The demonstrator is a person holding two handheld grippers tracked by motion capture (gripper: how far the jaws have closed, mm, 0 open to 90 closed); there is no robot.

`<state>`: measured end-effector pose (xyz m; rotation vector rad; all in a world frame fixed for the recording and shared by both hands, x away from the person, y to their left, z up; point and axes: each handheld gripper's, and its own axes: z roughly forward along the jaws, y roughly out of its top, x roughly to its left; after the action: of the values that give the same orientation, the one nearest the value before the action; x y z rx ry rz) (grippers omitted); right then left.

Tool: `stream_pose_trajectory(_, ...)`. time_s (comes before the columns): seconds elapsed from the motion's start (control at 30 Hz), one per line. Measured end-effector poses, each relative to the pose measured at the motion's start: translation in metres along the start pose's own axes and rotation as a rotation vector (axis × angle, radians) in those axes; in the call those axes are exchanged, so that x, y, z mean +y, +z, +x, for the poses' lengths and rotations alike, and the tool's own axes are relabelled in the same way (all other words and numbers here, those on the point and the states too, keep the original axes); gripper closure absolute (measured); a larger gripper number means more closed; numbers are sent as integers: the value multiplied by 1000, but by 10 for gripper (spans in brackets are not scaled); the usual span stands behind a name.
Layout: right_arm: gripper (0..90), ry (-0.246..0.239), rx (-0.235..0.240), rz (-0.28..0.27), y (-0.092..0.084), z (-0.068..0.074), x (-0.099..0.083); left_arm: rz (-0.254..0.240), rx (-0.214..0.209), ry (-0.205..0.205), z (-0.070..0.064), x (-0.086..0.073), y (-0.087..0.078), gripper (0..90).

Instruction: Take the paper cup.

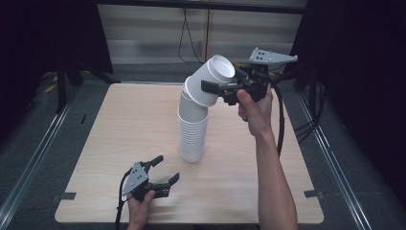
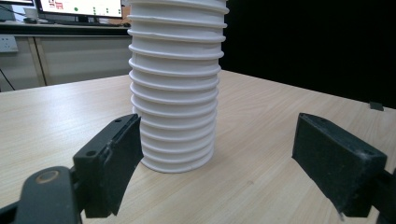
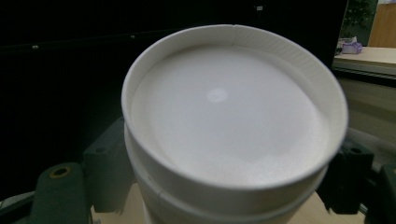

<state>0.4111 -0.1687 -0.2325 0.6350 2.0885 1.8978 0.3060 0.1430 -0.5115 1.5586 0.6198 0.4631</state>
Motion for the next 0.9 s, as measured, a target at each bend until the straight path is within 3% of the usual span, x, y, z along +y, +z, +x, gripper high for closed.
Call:
stream_pose_trajectory(0.5, 203, 10, -49, -33, -42, 3, -12, 4, 11, -21, 2, 0, 0, 160)
stream_pose_trajectory(0.83, 205, 21, -77, -14, -67, 8, -30, 34, -4, -7, -1, 1, 4, 170)
stream_pose_trajectory(0.9, 205, 22, -79, -10, -68, 9, -32, 50, -5, 11, -1, 2, 5, 171)
